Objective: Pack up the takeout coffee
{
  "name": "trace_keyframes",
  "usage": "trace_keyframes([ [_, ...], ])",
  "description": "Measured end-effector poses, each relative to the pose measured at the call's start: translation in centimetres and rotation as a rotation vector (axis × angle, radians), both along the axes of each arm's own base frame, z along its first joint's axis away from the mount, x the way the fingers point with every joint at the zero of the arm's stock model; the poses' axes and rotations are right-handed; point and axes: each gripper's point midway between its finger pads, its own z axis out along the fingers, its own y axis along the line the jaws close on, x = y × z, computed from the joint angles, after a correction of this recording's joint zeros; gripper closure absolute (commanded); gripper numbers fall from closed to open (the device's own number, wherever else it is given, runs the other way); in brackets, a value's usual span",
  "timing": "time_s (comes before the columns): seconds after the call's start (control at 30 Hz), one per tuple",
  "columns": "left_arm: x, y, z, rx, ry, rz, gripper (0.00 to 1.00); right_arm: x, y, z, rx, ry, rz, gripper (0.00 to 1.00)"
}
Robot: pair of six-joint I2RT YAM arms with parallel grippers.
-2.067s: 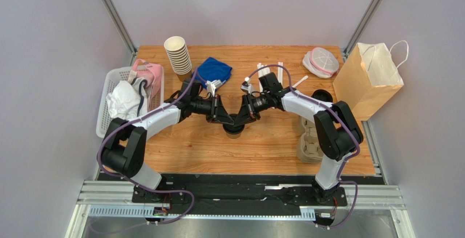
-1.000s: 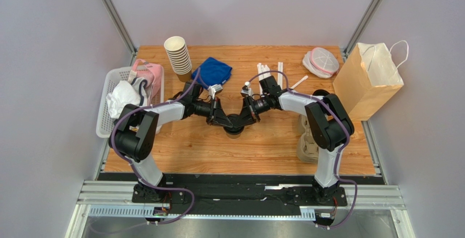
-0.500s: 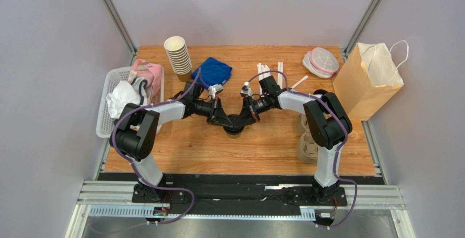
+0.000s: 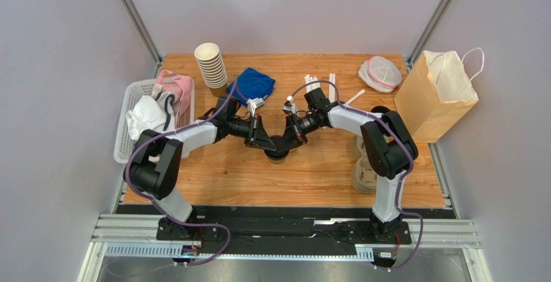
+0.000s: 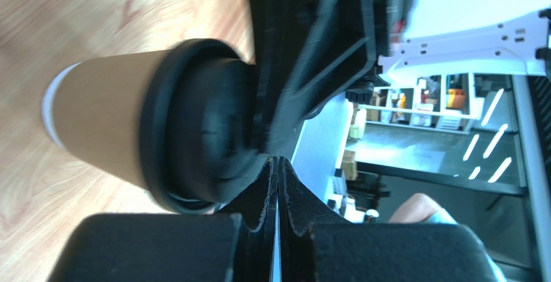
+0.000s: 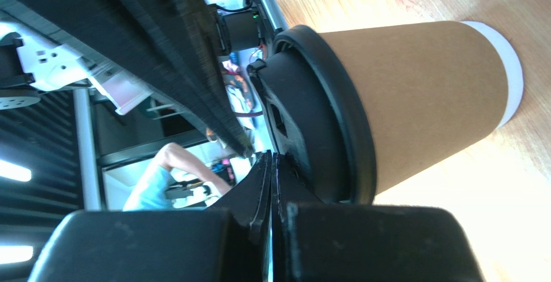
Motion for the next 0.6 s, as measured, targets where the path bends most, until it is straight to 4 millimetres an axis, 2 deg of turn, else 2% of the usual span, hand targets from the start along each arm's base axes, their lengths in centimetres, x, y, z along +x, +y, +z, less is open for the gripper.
trace_keyframes([
  [0.13,-0.2,0.1,2.1,-0.025,-0.066,0.0,0.96,-0.1,0.3,0.5,-0.015,-0.027,0.004,1.0],
  [0.27,-0.1,0.4,3.9,-0.047,-0.116,0.013,0.96,0.1,0.6,1.8,-0.003,-0.056,0.008,1.0],
  [0.47,1.9,1.5,4.6,-0.046,-0.118,0.086,0.96,0.2,0.6,4.5,0.029,-0.116,0.004,1.0],
  [0.6,3.1,1.5,4.9,-0.048,-0.121,0.122,0.97,-0.4,0.3,4.5,0.022,-0.118,-0.014,1.0],
])
